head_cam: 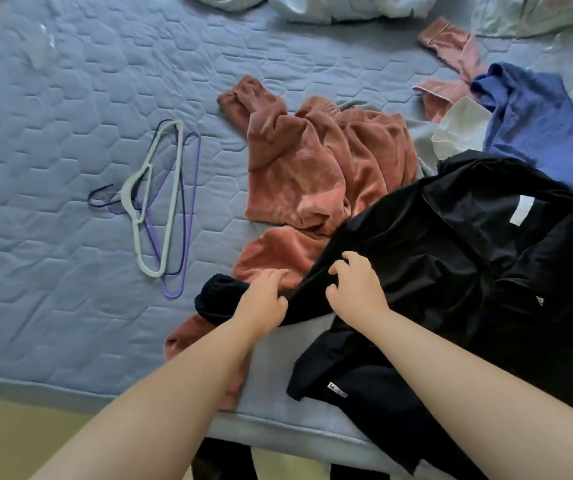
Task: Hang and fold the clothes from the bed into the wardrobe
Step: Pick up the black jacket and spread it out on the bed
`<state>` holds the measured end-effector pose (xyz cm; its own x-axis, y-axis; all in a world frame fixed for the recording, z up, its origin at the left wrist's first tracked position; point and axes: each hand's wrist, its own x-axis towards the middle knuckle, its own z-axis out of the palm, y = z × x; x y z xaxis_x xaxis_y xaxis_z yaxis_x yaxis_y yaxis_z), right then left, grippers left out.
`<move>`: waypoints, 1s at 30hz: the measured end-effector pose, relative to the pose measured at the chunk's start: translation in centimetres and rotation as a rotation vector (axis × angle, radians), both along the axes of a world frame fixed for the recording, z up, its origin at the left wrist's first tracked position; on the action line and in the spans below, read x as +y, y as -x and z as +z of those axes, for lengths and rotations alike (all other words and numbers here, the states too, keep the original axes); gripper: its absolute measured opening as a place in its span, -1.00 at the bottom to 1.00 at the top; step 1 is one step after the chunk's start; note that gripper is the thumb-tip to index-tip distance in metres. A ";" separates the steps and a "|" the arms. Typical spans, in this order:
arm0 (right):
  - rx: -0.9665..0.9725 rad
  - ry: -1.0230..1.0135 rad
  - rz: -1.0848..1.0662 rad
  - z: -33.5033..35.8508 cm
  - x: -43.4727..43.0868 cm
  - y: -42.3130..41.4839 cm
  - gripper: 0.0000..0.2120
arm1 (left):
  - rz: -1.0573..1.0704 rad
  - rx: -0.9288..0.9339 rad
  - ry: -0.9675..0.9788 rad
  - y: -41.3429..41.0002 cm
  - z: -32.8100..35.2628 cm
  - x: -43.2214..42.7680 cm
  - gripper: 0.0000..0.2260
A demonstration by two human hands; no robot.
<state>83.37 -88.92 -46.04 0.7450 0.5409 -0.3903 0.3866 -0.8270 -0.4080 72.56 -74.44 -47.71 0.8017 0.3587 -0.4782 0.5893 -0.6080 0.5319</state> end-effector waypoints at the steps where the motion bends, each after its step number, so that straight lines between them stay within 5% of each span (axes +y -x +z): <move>1: 0.012 -0.001 0.004 0.0 1.8 0.9 -0.66 | 0.029 0.005 0.008 1.3 -0.1 2.0 -0.54; 10: 0.103 -0.013 0.093 -3.3 19.4 10.2 -0.70 | 0.409 0.122 0.156 13.3 -4.0 20.5 -0.63; 14: 0.299 0.039 0.069 -5.8 25.4 12.6 -0.61 | 0.704 0.243 0.478 14.2 -7.2 26.1 -0.61; 19: 0.463 0.140 0.046 -8.3 28.8 14.1 -0.43 | 1.064 0.082 0.846 11.7 -9.2 28.6 -0.89; 30: 0.367 -0.130 -0.469 -5.4 30.5 11.1 -0.63 | 0.885 -0.188 0.701 10.2 -5.9 28.5 -0.80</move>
<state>72.28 -58.45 -51.42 0.7450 0.2485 -0.6191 -0.1912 -0.8095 -0.5551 62.31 -45.95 -53.62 0.4806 0.5350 -0.6948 0.5382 0.4457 0.7154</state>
